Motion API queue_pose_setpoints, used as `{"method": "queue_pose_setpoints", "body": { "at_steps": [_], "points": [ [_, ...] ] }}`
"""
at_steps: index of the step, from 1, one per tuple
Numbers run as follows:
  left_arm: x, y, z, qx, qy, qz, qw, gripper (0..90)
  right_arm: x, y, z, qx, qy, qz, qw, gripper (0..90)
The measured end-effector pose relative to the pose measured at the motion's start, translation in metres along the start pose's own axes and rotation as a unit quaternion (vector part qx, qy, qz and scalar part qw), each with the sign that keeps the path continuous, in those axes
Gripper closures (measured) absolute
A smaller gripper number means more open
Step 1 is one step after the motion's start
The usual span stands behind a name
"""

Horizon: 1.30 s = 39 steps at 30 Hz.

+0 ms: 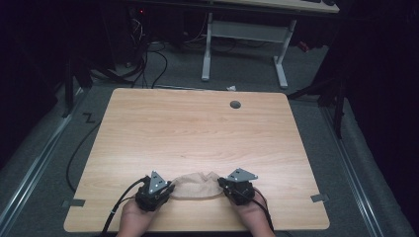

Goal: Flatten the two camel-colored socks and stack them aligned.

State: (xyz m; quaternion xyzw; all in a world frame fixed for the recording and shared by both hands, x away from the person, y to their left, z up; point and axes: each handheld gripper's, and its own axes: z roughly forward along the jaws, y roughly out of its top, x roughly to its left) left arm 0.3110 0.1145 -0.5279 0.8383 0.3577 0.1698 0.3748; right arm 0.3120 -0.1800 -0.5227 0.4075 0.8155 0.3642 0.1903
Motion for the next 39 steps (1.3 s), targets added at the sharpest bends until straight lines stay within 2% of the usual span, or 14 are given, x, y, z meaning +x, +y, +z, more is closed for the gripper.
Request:
{"method": "queue_pose_setpoints", "body": {
  "at_steps": [6, 11, 14, 22, 26, 33, 38, 39],
  "points": [
    [0.002, 0.001, 0.002, -0.001, 0.007, -0.004, 1.0000, 67.1, -0.003, 0.000, 0.004, 0.002, -0.003, 0.003, 1.0000, 81.9],
    [0.006, 0.003, 0.000, -0.007, 0.011, -0.013, 0.9998, 60.9, -0.004, 0.002, 0.000, -0.014, 0.003, 0.014, 0.9998, 78.5],
    [0.008, 0.007, -0.001, -0.012, 0.012, -0.014, 0.9998, 57.5, -0.004, 0.008, -0.004, -0.025, 0.004, 0.012, 0.9996, 76.0],
    [0.014, 0.020, -0.017, -0.040, 0.005, -0.013, 0.9991, 55.9, -0.011, 0.018, -0.010, -0.043, 0.001, 0.016, 0.9990, 74.4],
    [0.027, 0.022, -0.022, -0.046, 0.013, -0.022, 0.9986, 55.4, -0.020, 0.020, -0.014, -0.048, -0.007, 0.026, 0.9985, 73.0],
    [0.061, 0.016, -0.028, -0.044, 0.050, -0.034, 0.9972, 55.3, -0.035, 0.021, -0.020, -0.058, -0.022, 0.045, 0.9971, 69.7],
    [0.086, 0.006, -0.030, -0.035, 0.078, -0.043, 0.9954, 56.1, -0.047, 0.019, -0.017, -0.056, -0.035, 0.057, 0.9962, 66.8],
    [0.090, 0.003, -0.030, -0.031, 0.082, -0.046, 0.9951, 56.0, -0.051, 0.017, -0.015, -0.052, -0.039, 0.065, 0.9957, 65.5]
  ]
}}
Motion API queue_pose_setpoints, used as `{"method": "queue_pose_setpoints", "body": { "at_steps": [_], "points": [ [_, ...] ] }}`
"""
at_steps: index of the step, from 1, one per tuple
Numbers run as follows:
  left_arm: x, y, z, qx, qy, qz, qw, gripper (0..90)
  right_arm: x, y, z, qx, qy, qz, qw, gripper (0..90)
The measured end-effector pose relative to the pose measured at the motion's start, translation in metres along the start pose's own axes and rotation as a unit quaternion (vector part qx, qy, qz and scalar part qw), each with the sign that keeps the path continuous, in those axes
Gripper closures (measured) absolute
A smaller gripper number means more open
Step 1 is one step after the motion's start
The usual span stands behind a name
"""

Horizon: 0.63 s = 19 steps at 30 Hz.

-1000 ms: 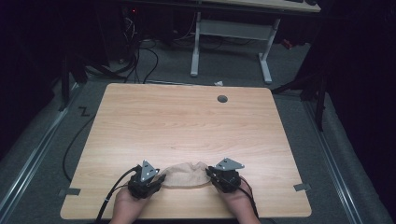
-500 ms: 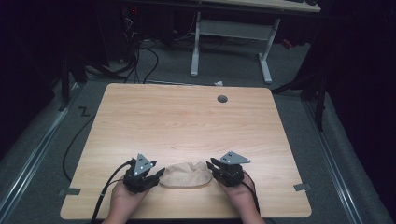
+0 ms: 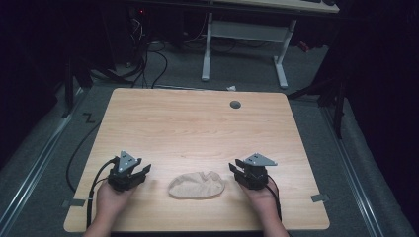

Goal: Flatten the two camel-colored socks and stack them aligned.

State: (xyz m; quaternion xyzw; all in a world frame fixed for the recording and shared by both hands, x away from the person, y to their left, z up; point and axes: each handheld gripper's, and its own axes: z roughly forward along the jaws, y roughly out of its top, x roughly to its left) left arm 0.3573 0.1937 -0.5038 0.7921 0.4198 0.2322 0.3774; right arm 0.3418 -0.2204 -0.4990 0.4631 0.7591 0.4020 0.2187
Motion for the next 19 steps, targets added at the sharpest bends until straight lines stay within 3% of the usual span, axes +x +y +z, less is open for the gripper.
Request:
{"method": "queue_pose_setpoints", "body": {
  "at_steps": [4, 7, 9, 12, 19],
  "points": [
    [0.009, -0.022, -0.004, 0.004, 0.003, -0.008, 1.0000, 54.0, -0.008, -0.006, 0.002, 0.005, -0.020, 0.019, 0.9996, 61.0],
    [0.017, -0.032, -0.006, 0.016, -0.008, -0.026, 0.9995, 53.8, -0.012, -0.018, -0.002, -0.004, -0.041, 0.026, 0.9988, 59.3],
    [0.022, -0.034, -0.005, 0.019, -0.001, -0.026, 0.9995, 53.6, -0.014, -0.025, -0.003, 0.000, -0.045, 0.025, 0.9987, 59.2],
    [0.026, -0.035, -0.003, 0.019, -0.010, -0.037, 0.9991, 53.6, -0.020, -0.030, -0.003, 0.011, -0.052, 0.034, 0.9980, 58.9],
    [0.020, -0.035, -0.003, 0.023, -0.011, -0.025, 0.9994, 53.6, -0.019, -0.029, -0.003, 0.009, -0.057, 0.031, 0.9979, 58.9]
  ]
}}
